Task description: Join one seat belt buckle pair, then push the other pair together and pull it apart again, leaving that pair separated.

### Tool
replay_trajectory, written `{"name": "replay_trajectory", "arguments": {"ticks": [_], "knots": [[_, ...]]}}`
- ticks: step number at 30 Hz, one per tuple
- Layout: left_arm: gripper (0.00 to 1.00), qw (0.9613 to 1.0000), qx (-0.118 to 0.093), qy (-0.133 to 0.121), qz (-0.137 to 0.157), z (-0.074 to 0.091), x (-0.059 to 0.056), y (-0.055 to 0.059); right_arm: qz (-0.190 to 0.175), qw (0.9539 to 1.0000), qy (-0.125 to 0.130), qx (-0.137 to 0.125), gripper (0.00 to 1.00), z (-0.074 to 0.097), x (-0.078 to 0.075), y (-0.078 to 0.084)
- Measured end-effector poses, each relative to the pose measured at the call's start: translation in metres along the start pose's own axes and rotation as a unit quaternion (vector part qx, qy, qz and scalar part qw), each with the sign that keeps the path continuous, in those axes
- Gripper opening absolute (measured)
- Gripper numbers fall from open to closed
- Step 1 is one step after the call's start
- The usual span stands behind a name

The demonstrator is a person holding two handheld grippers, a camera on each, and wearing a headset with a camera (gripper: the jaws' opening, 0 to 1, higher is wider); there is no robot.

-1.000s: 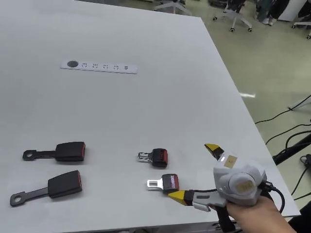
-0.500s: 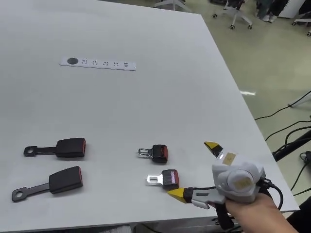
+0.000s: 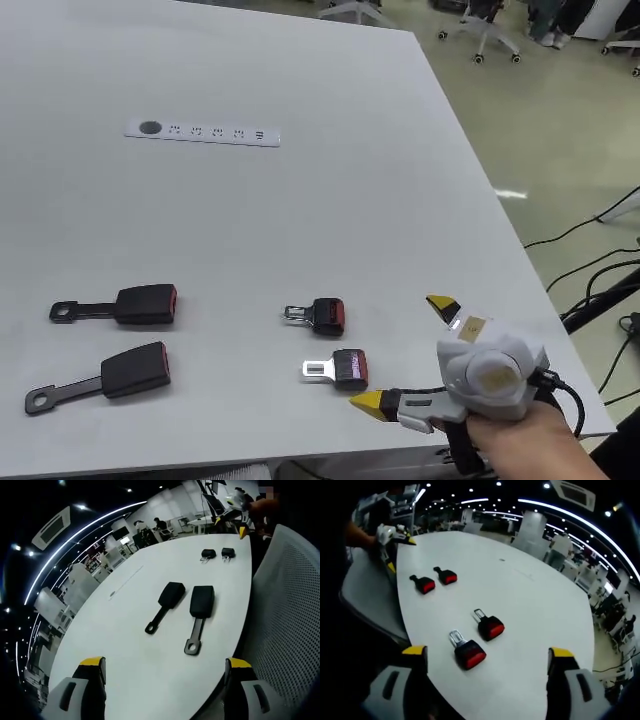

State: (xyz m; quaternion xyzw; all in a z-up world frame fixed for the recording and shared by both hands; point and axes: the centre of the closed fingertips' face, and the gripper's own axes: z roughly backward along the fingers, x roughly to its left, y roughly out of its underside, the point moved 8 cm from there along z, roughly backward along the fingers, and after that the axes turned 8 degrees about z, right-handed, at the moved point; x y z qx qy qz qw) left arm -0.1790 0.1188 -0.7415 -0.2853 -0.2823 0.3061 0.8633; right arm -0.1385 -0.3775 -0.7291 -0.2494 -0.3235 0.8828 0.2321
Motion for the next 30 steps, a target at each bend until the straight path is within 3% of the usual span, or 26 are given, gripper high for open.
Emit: {"name": "replay_trajectory", "arguments": {"ticks": [3, 8, 16, 20, 30], "knots": [[0.99, 0.9998, -0.006, 0.017, 0.006, 0.001, -0.003, -0.002, -0.003, 1.0, -0.003, -0.002, 1.0, 0.001, 0.0, -0.002], [0.98, 0.9997, -0.009, 0.023, 0.007, 0.003, -0.003, -0.003, 0.007, 0.9999, -0.009, -0.001, 1.0, 0.001, -0.001, -0.002], [1.0, 0.9997, 0.014, 0.017, 0.007, 0.004, 0.003, 0.0, 0.008, 0.9999, -0.005, 0.006, 0.96, 0.003, -0.006, 0.0], [1.0, 0.9995, 0.023, 0.018, 0.009, 0.005, 0.004, -0.001, -0.001, 0.9998, -0.015, 0.009, 0.94, 0.006, -0.005, -0.001], [0.98, 0.9992, 0.023, 0.015, 0.03, 0.0, 0.013, -0.021, 0.006, 0.9998, -0.012, 0.013, 0.93, 0.014, -0.004, -0.002]]}}
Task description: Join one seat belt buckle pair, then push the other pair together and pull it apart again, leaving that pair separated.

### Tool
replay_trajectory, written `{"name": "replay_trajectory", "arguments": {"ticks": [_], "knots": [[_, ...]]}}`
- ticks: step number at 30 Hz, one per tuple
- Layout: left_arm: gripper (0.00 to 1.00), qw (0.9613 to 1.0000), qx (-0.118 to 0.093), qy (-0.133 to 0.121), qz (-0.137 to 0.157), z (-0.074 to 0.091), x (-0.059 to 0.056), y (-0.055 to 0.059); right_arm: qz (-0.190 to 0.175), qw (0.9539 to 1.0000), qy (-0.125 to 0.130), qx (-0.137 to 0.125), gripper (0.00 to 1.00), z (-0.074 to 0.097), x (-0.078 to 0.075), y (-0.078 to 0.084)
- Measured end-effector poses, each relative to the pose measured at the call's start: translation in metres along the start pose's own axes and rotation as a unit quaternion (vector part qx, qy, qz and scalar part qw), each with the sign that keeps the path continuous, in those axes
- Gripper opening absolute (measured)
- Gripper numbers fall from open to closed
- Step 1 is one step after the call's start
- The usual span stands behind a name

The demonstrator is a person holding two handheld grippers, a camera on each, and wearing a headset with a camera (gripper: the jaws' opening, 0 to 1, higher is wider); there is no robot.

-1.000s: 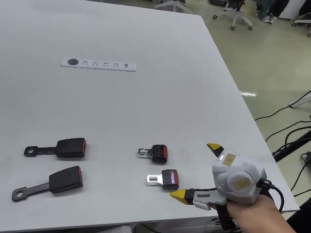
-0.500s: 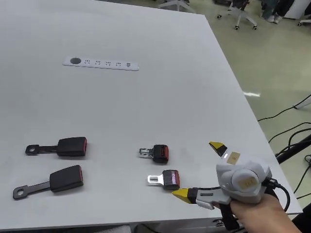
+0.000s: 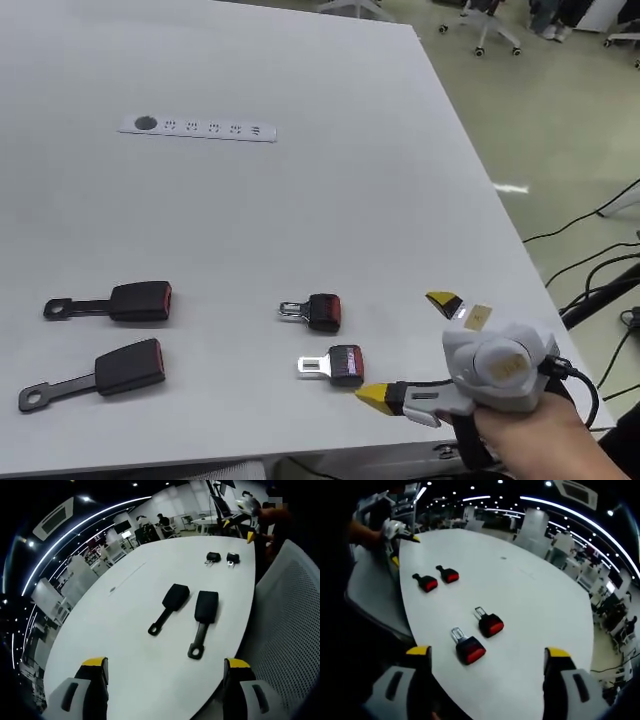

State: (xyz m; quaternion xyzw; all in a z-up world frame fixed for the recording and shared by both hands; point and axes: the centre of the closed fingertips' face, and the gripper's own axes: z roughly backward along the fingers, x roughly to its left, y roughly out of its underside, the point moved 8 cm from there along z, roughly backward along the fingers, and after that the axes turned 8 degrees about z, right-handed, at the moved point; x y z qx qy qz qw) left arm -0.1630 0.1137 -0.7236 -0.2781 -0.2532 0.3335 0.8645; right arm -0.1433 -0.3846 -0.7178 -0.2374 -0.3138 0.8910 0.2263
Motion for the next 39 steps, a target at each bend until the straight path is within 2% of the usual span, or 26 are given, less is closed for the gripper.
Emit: {"name": "replay_trajectory", "arguments": {"ticks": [1, 6, 8, 12, 13, 15, 17, 20, 22, 24, 26, 29, 33, 35, 37, 39], "knots": [[0.98, 1.0, 0.0, 0.0, 0.0, 0.0, 0.0, -0.001, 0.003, 1.0, 0.003, 0.0, 0.93, 0.001, -0.001, 0.0], [0.94, 0.9997, -0.003, 0.025, -0.001, -0.007, -0.009, -0.021, 0.021, 0.9998, 0.001, -0.006, 0.89, 0.003, -0.004, -0.002], [0.92, 0.9992, 0.001, 0.04, -0.006, -0.013, -0.013, -0.026, 0.032, 0.9994, -0.013, 0.0, 0.84, 0.002, -0.003, -0.002], [0.89, 0.9951, 0.009, 0.099, 0.002, -0.025, -0.032, -0.04, 0.056, 0.9978, -0.035, 0.005, 0.79, -0.003, -0.002, -0.003], [0.89, 0.9955, 0.009, 0.094, -0.004, -0.028, -0.034, -0.044, 0.065, 0.9968, -0.045, 0.009, 0.78, -0.005, 0.0, -0.004], [0.88, 0.9941, 0.021, 0.106, -0.004, -0.035, -0.04, -0.048, 0.087, 0.9947, -0.055, 0.012, 0.75, -0.008, 0.0, -0.007], [0.85, 0.9934, 0.02, 0.113, -0.002, -0.04, -0.042, -0.054, 0.093, 0.9931, -0.071, 0.012, 0.71, -0.012, 0.002, -0.009], [0.74, 0.9895, 0.017, 0.143, -0.014, -0.048, -0.05, -0.061, 0.103, 0.9911, -0.083, 0.015, 0.68, -0.017, 0.003, -0.01], [0.69, 0.9869, 0.02, 0.16, -0.009, -0.055, -0.056, -0.064, 0.113, 0.9885, -0.097, 0.022, 0.66, -0.022, 0.005, -0.01], [0.68, 0.9874, 0.021, 0.156, -0.011, -0.063, -0.057, -0.067, 0.124, 0.9858, -0.109, 0.027, 0.63, -0.027, 0.008, -0.009], [0.67, 0.9863, 0.028, 0.162, -0.006, -0.069, -0.059, -0.067, 0.122, 0.9836, -0.128, 0.033, 0.61, -0.032, 0.011, -0.007], [0.64, 0.9849, 0.035, 0.17, -0.01, -0.079, -0.063, -0.066, 0.135, 0.9804, -0.138, 0.039, 0.6, -0.04, 0.015, -0.006], [0.61, 0.9772, 0.056, 0.204, -0.018, -0.088, -0.074, -0.063, 0.144, 0.9766, -0.153, 0.045, 0.56, -0.051, 0.019, -0.003], [0.61, 0.9761, 0.06, 0.207, -0.029, -0.091, -0.076, -0.062, 0.148, 0.9749, -0.16, 0.046, 0.55, -0.056, 0.019, -0.001], [0.59, 0.9755, 0.062, 0.209, -0.031, -0.094, -0.076, -0.063, 0.156, 0.9714, -0.176, 0.038, 0.49, -0.06, 0.021, 0.001], [0.58, 0.9753, 0.062, 0.21, -0.032, -0.098, -0.074, -0.063, 0.164, 0.9678, -0.186, 0.044, 0.48, -0.065, 0.021, 0.004]]}}
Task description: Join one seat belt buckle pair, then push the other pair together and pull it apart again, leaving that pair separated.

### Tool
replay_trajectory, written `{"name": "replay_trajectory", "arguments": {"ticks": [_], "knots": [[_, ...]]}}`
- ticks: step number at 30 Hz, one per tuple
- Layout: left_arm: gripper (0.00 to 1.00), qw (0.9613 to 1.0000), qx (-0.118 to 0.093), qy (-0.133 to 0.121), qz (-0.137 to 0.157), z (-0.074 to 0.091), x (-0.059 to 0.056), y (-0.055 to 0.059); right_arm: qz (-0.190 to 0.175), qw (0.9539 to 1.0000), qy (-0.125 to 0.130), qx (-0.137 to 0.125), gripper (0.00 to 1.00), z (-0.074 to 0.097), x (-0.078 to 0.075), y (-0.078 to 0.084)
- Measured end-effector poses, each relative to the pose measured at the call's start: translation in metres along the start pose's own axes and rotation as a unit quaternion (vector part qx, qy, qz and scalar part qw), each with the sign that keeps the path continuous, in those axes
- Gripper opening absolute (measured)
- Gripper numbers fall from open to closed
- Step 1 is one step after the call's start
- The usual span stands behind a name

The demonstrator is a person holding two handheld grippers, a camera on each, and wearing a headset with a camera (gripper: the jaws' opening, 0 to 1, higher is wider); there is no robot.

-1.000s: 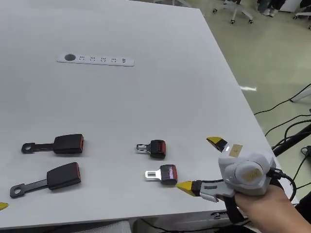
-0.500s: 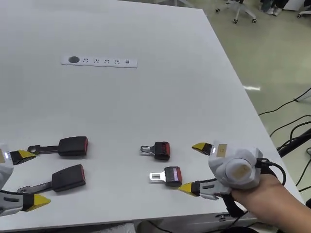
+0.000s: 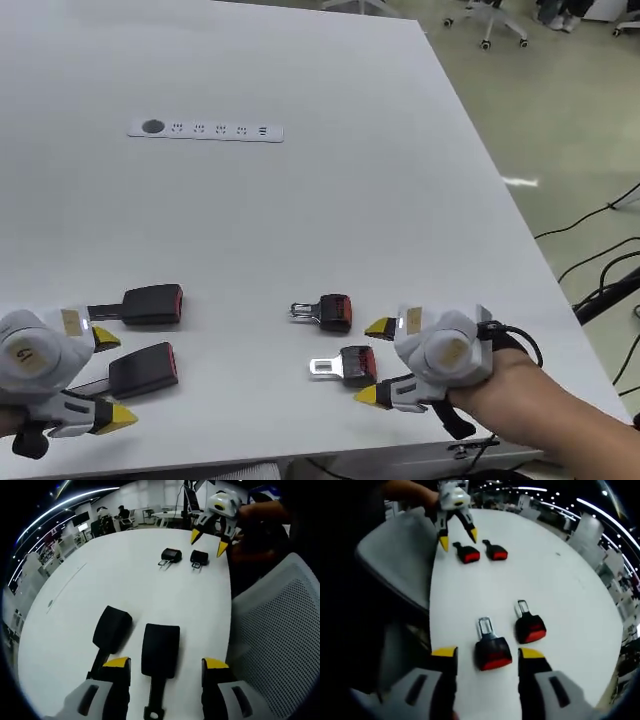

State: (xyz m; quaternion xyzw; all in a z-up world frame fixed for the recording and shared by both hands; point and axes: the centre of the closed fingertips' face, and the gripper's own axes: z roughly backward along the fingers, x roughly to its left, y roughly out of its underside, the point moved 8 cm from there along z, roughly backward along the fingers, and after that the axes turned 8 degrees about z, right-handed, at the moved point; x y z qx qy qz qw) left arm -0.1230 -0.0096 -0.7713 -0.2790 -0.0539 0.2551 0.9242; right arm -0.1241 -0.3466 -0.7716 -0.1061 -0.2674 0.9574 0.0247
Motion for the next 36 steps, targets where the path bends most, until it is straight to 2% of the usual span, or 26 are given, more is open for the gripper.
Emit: {"name": "replay_trajectory", "arguments": {"ticks": [5, 8, 10, 11, 13, 15, 18, 21, 27, 30, 36], "knots": [[0.53, 0.9997, 0.017, 0.014, -0.014, -0.007, 0.003, 0.001, 0.016, 0.9998, -0.009, 0.01, 0.46, -0.012, -0.006, 0.004], [0.49, 0.9992, 0.025, 0.018, -0.024, -0.011, 0.004, 0.002, 0.019, 0.9992, -0.023, 0.025, 0.45, -0.02, -0.008, 0.008], [0.43, 0.9987, 0.015, 0.027, -0.041, -0.012, 0.004, 0.0, 0.014, 0.9984, -0.04, 0.037, 0.44, -0.023, -0.007, 0.011], [0.4, 0.9986, 0.016, 0.031, -0.039, -0.012, 0.003, 0.0, 0.015, 0.9984, -0.038, 0.041, 0.44, -0.025, -0.009, 0.013], [0.39, 0.9985, 0.02, 0.03, -0.04, -0.013, 0.004, 0.0, 0.015, 0.9981, -0.042, 0.044, 0.43, -0.027, -0.011, 0.014], [0.36, 0.9978, 0.025, 0.03, -0.054, -0.014, 0.005, -0.002, 0.013, 0.9976, -0.051, 0.045, 0.43, -0.028, -0.012, 0.015], [0.33, 0.9957, 0.032, 0.038, -0.077, -0.015, 0.006, -0.003, 0.002, 0.9978, -0.054, 0.039, 0.42, -0.029, -0.015, 0.015], [0.33, 0.9929, 0.044, 0.044, -0.102, -0.016, 0.006, -0.002, 0.0, 0.9968, -0.07, 0.038, 0.36, -0.03, -0.013, 0.016], [0.32, 0.989, 0.053, 0.054, -0.127, -0.018, 0.008, -0.002, -0.001, 0.9965, -0.077, 0.031, 0.35, -0.03, -0.016, 0.018], [0.32, 0.983, 0.068, 0.06, -0.159, -0.021, 0.008, -0.003, 0.001, 0.9966, -0.077, 0.031, 0.35, -0.03, -0.016, 0.018], [0.33, 0.9846, 0.074, 0.063, -0.145, -0.022, 0.01, -0.002, 0.006, 0.9963, -0.079, 0.035, 0.35, -0.03, -0.016, 0.016]]}}
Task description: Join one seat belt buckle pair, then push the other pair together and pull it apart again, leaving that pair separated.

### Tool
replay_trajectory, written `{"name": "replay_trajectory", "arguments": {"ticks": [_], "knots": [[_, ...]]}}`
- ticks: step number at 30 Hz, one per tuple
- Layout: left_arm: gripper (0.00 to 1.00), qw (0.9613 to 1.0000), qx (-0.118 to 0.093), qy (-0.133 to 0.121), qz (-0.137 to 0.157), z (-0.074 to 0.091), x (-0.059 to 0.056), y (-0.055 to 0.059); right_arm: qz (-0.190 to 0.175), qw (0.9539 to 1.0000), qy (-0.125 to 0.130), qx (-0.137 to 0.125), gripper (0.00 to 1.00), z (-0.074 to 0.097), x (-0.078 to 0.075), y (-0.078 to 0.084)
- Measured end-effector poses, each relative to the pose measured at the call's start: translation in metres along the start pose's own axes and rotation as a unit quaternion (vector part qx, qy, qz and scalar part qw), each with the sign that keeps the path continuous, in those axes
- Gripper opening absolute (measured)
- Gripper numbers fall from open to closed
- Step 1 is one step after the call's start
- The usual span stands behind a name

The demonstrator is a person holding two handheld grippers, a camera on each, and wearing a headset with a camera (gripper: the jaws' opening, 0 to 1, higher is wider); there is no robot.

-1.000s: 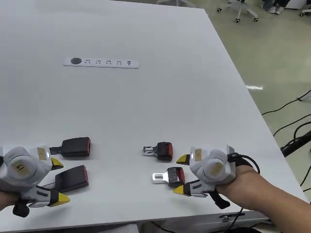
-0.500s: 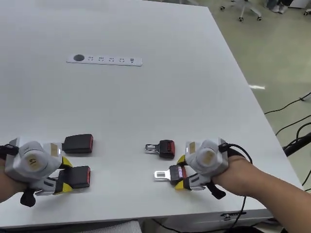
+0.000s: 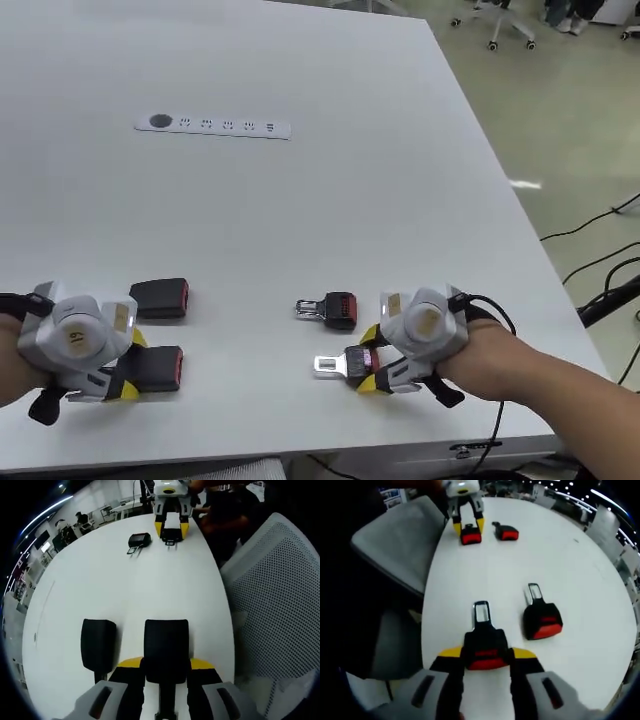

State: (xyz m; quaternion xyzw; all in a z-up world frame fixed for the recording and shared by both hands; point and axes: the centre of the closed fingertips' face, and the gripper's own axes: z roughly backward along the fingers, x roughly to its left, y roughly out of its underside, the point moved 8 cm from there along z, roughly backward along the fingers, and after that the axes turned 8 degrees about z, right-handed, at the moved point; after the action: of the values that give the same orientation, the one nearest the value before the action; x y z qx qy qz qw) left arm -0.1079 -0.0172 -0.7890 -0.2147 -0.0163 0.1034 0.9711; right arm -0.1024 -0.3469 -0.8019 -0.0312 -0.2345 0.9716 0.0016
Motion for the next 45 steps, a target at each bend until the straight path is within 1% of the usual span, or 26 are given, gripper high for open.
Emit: {"name": "replay_trajectory", "arguments": {"ticks": [1, 2, 7, 11, 13, 17, 20, 23, 25, 28, 29, 31, 35, 39, 45], "knots": [[0.33, 1.0, 0.0, -0.001, 0.006, 0.0, 0.0, 0.0, 0.0, 1.0, 0.001, 0.001, 0.35, 0.0, 0.0, 0.0], [0.33, 1.0, 0.0, -0.001, 0.006, 0.0, 0.002, 0.002, -0.001, 1.0, 0.001, 0.002, 0.35, 0.0, 0.0, 0.0], [0.33, 1.0, 0.003, 0.002, 0.007, -0.001, 0.002, 0.001, -0.017, 0.9997, 0.014, -0.006, 0.35, -0.002, -0.001, -0.003], [0.33, 0.9999, 0.006, 0.006, 0.012, -0.002, 0.004, 0.002, -0.019, 0.9996, 0.021, -0.006, 0.35, -0.004, -0.001, -0.007], [0.33, 0.9999, 0.007, 0.007, 0.014, -0.002, 0.003, 0.002, -0.029, 0.9992, 0.026, -0.009, 0.35, -0.006, -0.001, -0.01], [0.33, 0.9998, 0.01, 0.005, 0.017, -0.002, 0.002, 0.001, -0.025, 0.9991, 0.03, -0.014, 0.35, -0.01, 0.001, -0.018], [0.33, 0.9997, 0.019, 0.005, 0.018, -0.003, 0.001, -0.002, -0.022, 0.9989, 0.032, -0.024, 0.35, -0.014, 0.003, -0.027], [0.33, 0.9996, 0.023, 0.006, 0.014, -0.002, 0.003, -0.001, -0.019, 0.9988, 0.033, -0.031, 0.36, -0.019, 0.005, -0.033], [0.33, 0.9996, 0.022, 0.006, 0.015, -0.002, 0.003, 0.0, -0.015, 0.9988, 0.032, -0.035, 0.35, -0.022, 0.005, -0.039], [0.33, 0.9996, 0.009, 0.006, 0.024, -0.002, 0.003, 0.002, -0.01, 0.9987, 0.03, -0.04, 0.35, -0.026, 0.006, -0.048], [0.33, 0.9996, 0.008, 0.007, 0.025, -0.002, 0.003, 0.002, -0.009, 0.9987, 0.031, -0.04, 0.35, -0.028, 0.006, -0.051], [0.33, 0.9996, 0.009, 0.008, 0.024, -0.002, 0.002, 0.001, -0.009, 0.9986, 0.03, -0.043, 0.35, -0.031, 0.007, -0.056], [0.33, 0.9995, 0.016, 0.012, 0.024, -0.002, 0.002, -0.001, -0.002, 0.998, 0.034, -0.054, 0.35, -0.039, 0.008, -0.071], [0.33, 0.9995, 0.016, 0.012, 0.024, -0.003, 0.003, 0.0, 0.006, 0.998, 0.03, -0.056, 0.35, -0.045, 0.008, -0.084], [0.33, 0.9996, 0.014, 0.014, 0.019, -0.004, 0.003, 0.001, 0.003, 0.9977, 0.027, -0.061, 0.35, -0.056, 0.006, -0.103]]}}
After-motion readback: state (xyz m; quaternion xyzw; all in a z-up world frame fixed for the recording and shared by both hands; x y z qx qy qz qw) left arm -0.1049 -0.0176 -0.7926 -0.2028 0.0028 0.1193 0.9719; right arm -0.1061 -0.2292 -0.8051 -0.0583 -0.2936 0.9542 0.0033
